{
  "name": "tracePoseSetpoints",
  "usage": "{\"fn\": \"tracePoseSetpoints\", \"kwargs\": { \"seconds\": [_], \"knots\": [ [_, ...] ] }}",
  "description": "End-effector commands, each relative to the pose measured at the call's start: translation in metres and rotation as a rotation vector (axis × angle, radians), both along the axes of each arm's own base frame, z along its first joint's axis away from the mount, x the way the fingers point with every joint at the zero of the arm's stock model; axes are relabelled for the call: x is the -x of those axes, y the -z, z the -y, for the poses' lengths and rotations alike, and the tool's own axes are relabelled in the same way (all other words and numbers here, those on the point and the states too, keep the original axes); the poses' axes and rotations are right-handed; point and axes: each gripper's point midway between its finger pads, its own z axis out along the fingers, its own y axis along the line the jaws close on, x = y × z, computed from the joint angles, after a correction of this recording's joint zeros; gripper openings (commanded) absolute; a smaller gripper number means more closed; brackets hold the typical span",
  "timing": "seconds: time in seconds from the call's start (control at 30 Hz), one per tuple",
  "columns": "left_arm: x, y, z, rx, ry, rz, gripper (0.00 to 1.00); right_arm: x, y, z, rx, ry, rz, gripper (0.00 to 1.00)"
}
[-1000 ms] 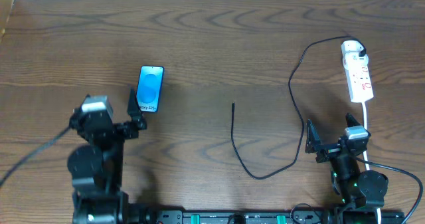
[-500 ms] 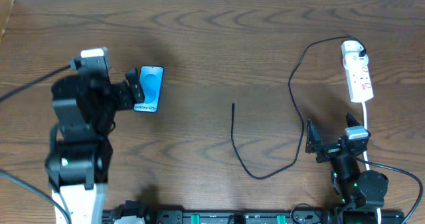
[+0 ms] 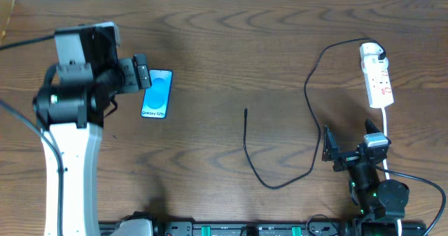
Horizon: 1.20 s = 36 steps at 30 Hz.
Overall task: Plug charger to phone and switch on socket
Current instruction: 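Move the left gripper forward over the blue phone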
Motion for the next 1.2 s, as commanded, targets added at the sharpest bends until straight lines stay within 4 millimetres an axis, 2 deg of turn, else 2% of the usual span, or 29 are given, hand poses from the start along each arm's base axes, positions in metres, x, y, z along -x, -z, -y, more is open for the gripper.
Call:
{"fn": "tracePoseSetpoints", "kwargs": {
  "seconds": [0.0, 0.2, 0.33, 0.67, 0.93, 1.17],
  "knots": [
    [-0.008, 0.006, 0.000, 0.018, -0.001, -0.066, 0.95, 0.001, 0.000, -0.003, -0.002, -0.009, 0.000, 0.99],
    [-0.012, 0.041, -0.001, 0.031, -0.003, -0.255, 0.95, 0.001, 0.000, -0.003, -0.002, -0.009, 0.000, 0.99],
    [-0.013, 0.072, -0.002, 0.041, -0.005, -0.398, 0.95, 0.001, 0.000, -0.003, -0.002, -0.009, 0.000, 0.99],
    [-0.008, 0.137, -0.005, 0.049, 0.017, -0.652, 0.95, 0.001, 0.000, -0.003, -0.002, -0.009, 0.000, 0.99],
    [-0.015, 0.166, -0.005, 0.055, 0.017, -0.710, 0.95, 0.001, 0.000, -0.003, -0.002, -0.009, 0.000, 0.99],
    [-0.019, 0.168, -0.005, 0.054, 0.017, -0.700, 0.95, 0.001, 0.000, -0.003, -0.002, -0.009, 0.000, 0.99]
  ]
}}
